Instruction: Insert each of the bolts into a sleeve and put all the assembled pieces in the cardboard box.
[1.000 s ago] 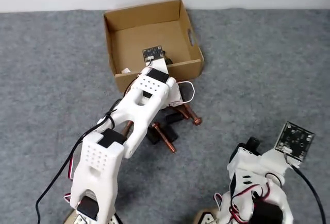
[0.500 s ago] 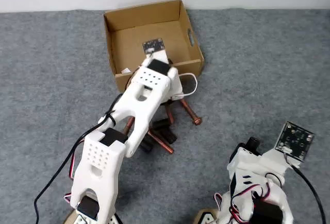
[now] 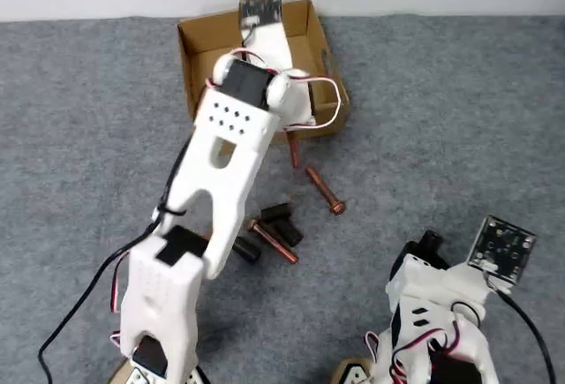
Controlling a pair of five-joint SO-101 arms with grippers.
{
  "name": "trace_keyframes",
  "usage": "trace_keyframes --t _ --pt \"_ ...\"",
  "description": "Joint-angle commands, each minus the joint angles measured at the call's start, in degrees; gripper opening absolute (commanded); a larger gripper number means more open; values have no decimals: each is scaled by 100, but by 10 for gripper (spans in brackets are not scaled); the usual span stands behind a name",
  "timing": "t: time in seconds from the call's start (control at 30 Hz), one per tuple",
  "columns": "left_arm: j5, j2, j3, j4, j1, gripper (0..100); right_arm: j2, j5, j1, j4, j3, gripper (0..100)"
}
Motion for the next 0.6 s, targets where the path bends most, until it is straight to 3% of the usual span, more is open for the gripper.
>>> trace_keyframes --t 0.0,0.33,0.57 --pt "-299 -923 127 123 70 5 -31 53 -198 -119 -79 8" --pt "-756 -2796 2246 79 369 5 -40 35 -1341 -110 -158 8" --pt "-774 -4264 4207 -835 519 5 -40 35 -2035 -154 -158 8"
